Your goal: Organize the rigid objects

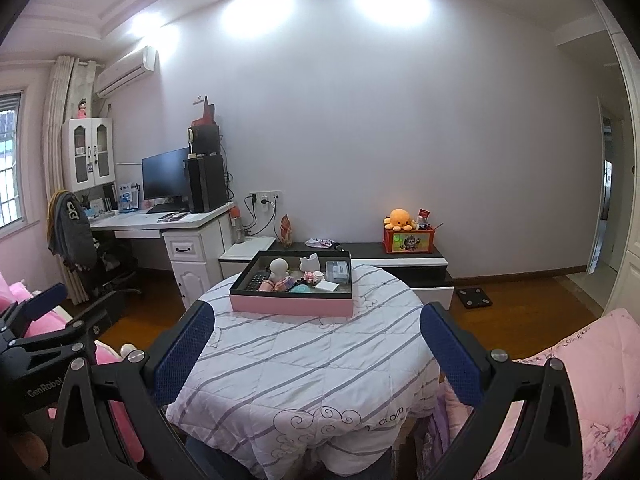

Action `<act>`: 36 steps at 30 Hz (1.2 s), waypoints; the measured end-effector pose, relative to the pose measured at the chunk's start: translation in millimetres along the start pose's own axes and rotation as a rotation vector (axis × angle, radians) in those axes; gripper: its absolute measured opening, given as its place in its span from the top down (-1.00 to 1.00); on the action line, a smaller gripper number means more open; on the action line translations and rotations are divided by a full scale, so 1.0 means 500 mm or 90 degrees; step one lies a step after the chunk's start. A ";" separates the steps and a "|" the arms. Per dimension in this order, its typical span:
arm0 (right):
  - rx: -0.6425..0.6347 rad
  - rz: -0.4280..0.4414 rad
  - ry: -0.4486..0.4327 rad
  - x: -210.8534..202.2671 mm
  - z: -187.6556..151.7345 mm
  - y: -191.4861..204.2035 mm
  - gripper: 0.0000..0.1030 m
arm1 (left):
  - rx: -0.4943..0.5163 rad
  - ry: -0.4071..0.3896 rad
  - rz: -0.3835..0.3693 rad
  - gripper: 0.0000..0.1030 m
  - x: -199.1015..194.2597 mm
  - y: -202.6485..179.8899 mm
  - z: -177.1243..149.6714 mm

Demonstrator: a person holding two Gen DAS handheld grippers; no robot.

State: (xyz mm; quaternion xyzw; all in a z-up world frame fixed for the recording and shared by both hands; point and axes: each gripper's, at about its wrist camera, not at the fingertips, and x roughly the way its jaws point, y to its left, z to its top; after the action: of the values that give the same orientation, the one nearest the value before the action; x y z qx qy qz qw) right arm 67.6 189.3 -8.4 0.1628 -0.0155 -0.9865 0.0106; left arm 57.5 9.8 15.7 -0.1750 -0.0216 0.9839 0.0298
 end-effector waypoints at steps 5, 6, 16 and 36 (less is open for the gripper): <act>0.001 -0.001 0.003 0.003 -0.001 -0.003 -1.00 | 0.012 0.016 -0.005 -1.00 0.012 -0.011 -0.006; 0.002 -0.001 0.003 0.003 -0.001 -0.003 -1.00 | 0.017 0.012 0.000 -1.00 0.008 -0.014 -0.005; 0.000 0.005 0.008 0.014 -0.007 -0.001 -1.00 | 0.026 0.004 0.029 -1.00 0.004 -0.019 -0.005; -0.003 0.008 0.010 0.010 -0.009 0.006 -1.00 | 0.033 0.009 0.021 -1.00 -0.001 -0.022 0.000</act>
State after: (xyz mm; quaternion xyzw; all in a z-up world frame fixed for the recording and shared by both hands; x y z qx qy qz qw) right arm 64.2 185.9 -14.4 0.1707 -0.0141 -0.9851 0.0173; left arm 58.4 21.0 16.4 -0.1814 0.0067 0.9832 0.0180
